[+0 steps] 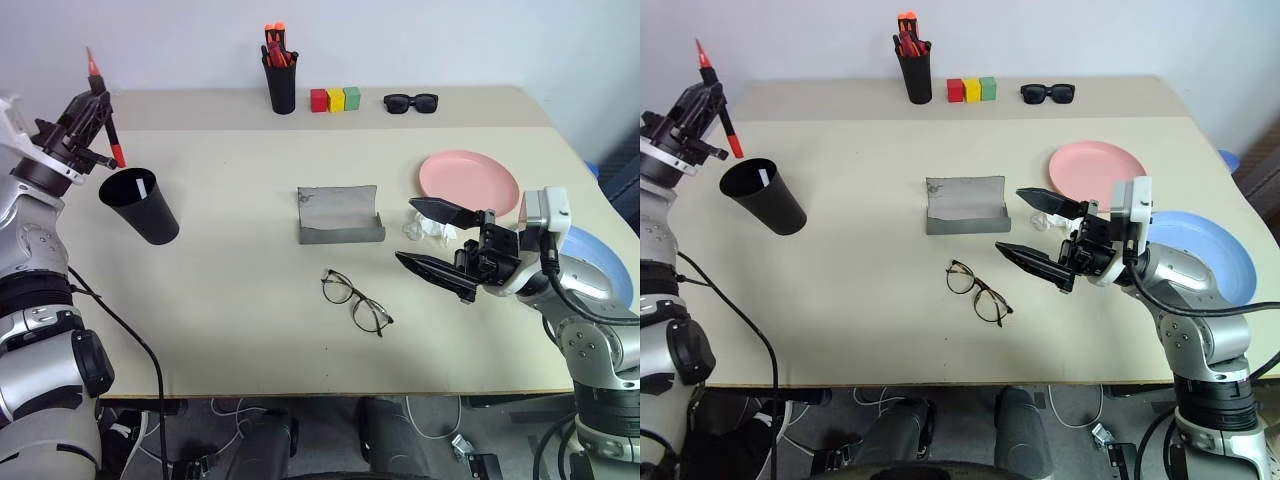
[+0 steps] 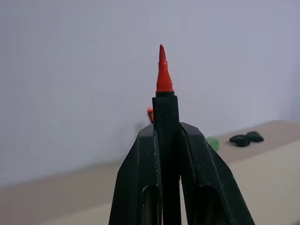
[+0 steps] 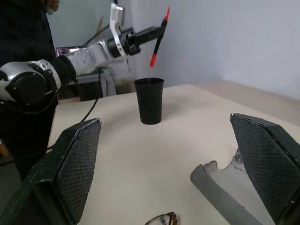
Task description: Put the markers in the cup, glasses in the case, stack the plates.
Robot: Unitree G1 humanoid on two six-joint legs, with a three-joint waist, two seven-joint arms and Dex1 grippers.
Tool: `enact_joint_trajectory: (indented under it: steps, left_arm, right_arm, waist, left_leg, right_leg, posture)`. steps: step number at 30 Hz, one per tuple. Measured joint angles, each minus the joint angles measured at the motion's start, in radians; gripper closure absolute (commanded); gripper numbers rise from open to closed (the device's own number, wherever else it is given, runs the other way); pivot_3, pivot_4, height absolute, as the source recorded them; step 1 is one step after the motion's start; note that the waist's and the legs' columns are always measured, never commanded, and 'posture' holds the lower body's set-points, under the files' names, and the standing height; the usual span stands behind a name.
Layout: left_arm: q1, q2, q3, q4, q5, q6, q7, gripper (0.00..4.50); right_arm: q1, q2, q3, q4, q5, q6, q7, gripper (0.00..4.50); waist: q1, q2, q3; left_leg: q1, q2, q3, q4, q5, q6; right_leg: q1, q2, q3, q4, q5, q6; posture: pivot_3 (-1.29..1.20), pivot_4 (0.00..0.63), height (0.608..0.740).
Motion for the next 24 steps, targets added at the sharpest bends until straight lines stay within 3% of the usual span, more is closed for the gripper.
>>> enact_joint_trajectory:
  steps: [11, 12, 19, 20, 24]
  left_arm:
    - [0.029, -0.008, 0.015, 0.05, 0.018, -0.091, 0.042, 4.46]
    - [0.039, -0.014, 0.016, 0.048, 0.018, -0.092, 0.043, 3.53]
    - [0.066, -0.05, 0.016, 0.012, 0.006, -0.087, 0.032, 0.28]
    - [0.066, -0.05, 0.016, 0.008, 0.005, -0.087, 0.032, 0.06]
    - [0.075, -0.052, 0.015, -0.041, -0.008, -0.05, 0.021, 0.06]
  right_arm:
    - [-0.003, -0.007, -0.003, 0.024, -0.014, -0.006, 0.022, 0.0]
    - [-0.005, -0.008, -0.004, 0.024, -0.014, -0.003, 0.016, 0.0]
    - [-0.042, -0.01, -0.004, 0.022, -0.014, 0.015, 0.001, 0.0]
    - [-0.042, -0.011, -0.004, 0.023, -0.014, 0.015, 0.003, 0.0]
    - [-0.037, -0.011, -0.006, 0.042, -0.017, 0.008, 0.026, 0.0]
  waist:
    - [-0.001, 0.0, 0.0]
    - [-0.002, 0.0, 0.0]
    - [0.0, 0.0, 0.0]
    - [0.0, 0.0, 0.0]
    - [0.0, 0.0, 0.0]
  left_leg:
    - [0.0, 0.0, 0.0, 0.0, 0.0, 0.0]
    - [0.001, 0.0, 0.0, 0.0, 0.0, 0.0]
    - [0.0, 0.0, 0.0, 0.0, 0.0, 0.0]
    - [0.0, 0.0, 0.0, 0.0, 0.0, 0.0]
    - [0.0, 0.0, 0.0, 0.0, 0.0, 0.0]
  right_leg:
    - [0.0, 0.0, 0.0, 0.0, 0.0, 0.0]
    - [0.0, 0.0, 0.0, 0.0, 0.0, 0.0]
    - [0.0, 0.0, 0.0, 0.0, 0.0, 0.0]
    - [0.0, 0.0, 0.0, 0.0, 0.0, 0.0]
    - [0.0, 0.0, 0.0, 0.0, 0.0, 0.0]
  posture:
    - [0.0, 0.15, 0.74]
    - [0.0, 0.15, 0.74]
    - [0.0, 0.15, 0.74]
    - [0.0, 0.15, 0.74]
    - [0.0, 0.15, 0.74]
